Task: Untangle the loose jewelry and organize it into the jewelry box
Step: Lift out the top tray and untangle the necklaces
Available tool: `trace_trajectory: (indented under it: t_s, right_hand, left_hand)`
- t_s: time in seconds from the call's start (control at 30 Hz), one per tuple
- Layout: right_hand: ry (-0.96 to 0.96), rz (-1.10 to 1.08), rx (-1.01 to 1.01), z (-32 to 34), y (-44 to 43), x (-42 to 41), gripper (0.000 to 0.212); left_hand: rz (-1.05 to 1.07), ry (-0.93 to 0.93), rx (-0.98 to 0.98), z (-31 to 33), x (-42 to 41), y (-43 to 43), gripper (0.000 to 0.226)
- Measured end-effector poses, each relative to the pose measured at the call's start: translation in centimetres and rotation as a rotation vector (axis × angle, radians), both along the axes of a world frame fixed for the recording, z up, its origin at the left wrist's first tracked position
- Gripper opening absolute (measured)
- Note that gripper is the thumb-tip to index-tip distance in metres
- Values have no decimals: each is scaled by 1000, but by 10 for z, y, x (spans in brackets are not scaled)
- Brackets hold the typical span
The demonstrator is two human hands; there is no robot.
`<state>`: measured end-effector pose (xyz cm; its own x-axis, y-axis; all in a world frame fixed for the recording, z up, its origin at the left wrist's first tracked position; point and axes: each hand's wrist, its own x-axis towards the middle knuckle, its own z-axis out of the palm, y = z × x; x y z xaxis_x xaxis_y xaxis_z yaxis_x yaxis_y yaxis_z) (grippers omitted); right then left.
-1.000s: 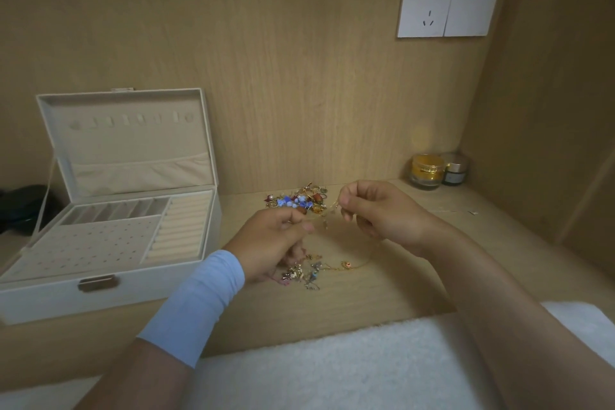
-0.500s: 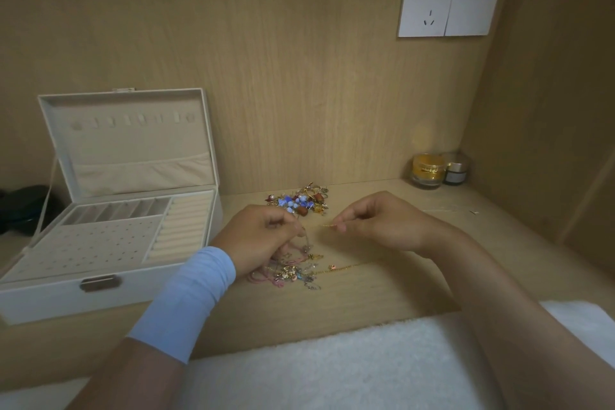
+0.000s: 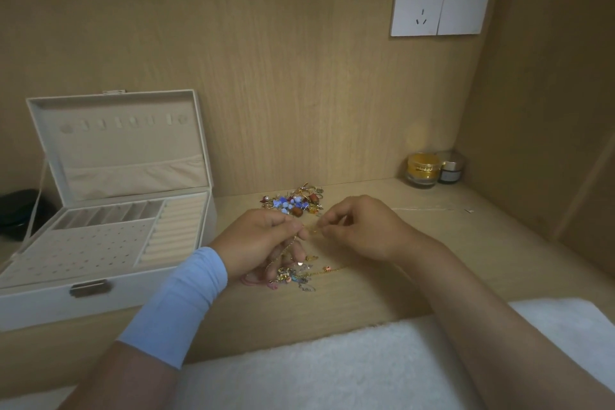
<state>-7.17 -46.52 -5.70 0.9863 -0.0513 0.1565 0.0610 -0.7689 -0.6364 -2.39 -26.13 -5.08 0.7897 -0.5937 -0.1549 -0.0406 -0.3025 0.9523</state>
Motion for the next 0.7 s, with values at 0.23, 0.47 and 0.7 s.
trace_trajectory:
  t_s: [0.23, 0.47, 0.7]
  right_hand:
    - [-83, 45, 246, 5, 14, -4, 26]
    - [259, 390, 510, 0, 24, -5, 26]
    - [171, 260, 459, 13, 13, -10, 17]
  left_hand:
    - [-93, 73, -125, 8, -1, 3, 25]
    - [-138, 109, -153, 9, 0, 7, 21]
    - [-102, 44, -28, 16, 3, 14, 17]
